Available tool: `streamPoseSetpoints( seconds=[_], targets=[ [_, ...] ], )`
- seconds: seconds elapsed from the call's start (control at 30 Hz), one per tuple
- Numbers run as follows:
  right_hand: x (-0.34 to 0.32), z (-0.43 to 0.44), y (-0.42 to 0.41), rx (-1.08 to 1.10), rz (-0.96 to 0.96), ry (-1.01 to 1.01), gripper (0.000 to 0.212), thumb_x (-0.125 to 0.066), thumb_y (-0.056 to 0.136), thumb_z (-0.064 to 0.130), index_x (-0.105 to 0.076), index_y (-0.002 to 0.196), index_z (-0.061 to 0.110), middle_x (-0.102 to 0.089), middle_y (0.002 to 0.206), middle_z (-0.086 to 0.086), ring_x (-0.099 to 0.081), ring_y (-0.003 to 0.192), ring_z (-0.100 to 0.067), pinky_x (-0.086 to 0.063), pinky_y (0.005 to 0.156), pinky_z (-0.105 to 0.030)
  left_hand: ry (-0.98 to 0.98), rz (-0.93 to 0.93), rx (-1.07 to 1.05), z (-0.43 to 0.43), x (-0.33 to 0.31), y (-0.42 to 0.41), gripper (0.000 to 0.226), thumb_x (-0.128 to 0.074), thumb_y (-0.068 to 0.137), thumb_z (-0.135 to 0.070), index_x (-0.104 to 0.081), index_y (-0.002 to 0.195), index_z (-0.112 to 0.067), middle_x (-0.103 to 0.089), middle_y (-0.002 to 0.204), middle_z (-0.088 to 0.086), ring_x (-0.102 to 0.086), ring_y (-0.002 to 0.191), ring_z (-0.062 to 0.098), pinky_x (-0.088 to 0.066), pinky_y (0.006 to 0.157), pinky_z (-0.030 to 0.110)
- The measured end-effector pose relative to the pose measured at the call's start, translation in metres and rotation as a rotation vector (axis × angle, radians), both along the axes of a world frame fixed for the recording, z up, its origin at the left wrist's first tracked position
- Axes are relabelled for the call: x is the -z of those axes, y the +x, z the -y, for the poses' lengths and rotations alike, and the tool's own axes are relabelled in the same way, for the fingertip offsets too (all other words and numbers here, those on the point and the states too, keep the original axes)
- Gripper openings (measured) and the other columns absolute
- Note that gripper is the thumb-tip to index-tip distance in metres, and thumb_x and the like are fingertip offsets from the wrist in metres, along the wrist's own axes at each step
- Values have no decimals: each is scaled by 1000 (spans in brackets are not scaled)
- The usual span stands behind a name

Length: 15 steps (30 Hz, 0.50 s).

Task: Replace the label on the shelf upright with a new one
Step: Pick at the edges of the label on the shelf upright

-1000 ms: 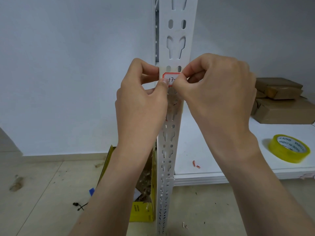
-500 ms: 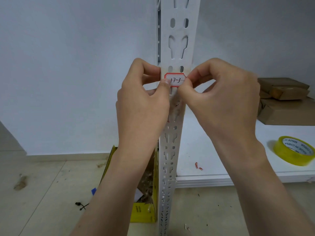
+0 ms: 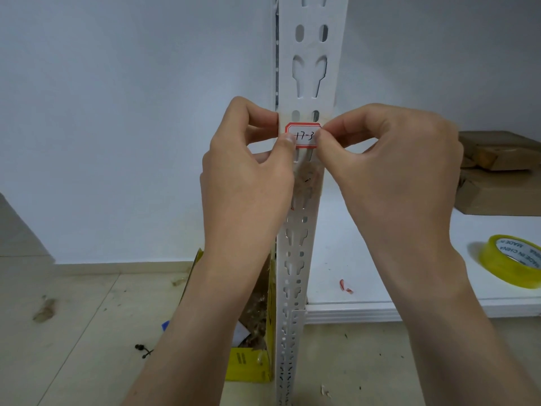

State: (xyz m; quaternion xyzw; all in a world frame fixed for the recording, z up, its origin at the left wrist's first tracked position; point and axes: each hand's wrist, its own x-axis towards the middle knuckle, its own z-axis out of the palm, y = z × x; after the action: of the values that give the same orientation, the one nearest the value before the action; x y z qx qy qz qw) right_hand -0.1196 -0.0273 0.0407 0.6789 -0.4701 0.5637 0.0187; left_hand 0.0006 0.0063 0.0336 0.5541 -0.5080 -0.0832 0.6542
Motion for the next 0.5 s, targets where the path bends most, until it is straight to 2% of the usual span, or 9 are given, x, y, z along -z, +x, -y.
streamPoseSetpoints(
  seconds=[0.07, 0.23, 0.4, 0.5],
  targets=[
    [0, -1, 1, 11, 4, 16, 12, -71, 91, 47, -78, 90, 38, -75, 82, 18, -67, 74, -10, -48, 68, -25, 2, 5, 0, 0, 0, 0, 18, -70, 98, -25, -54, 95, -31, -75, 107, -16, -72, 93, -7, -64, 81, 29],
    [-1, -3, 4, 12, 12, 40, 11, -71, 91, 47, -77, 90, 38, -73, 82, 19, -68, 78, -11, -54, 73, -30, 4, 0, -1, 0, 1, 0, 16, -70, 98, -25, -55, 98, -28, -74, 109, -15, -71, 96, -6, -64, 83, 28],
    [0, -2, 5, -2, 15, 42, 10, -70, 91, 46, -76, 89, 37, -68, 78, 20, -67, 77, -9, -53, 71, -27, 5, 5, -3, 0, 0, -1, 16, -70, 98, -26, -55, 98, -29, -74, 109, -15, -72, 94, -4, -64, 83, 30],
    [-1, -2, 3, -17, 31, 33, 10, -73, 91, 46, -77, 91, 37, -66, 78, 22, -68, 75, -5, -52, 71, -19, 13, 3, -3, 0, 1, 0, 14, -70, 98, -26, -56, 100, -27, -74, 110, -16, -73, 95, -3, -65, 82, 29]
  ],
)
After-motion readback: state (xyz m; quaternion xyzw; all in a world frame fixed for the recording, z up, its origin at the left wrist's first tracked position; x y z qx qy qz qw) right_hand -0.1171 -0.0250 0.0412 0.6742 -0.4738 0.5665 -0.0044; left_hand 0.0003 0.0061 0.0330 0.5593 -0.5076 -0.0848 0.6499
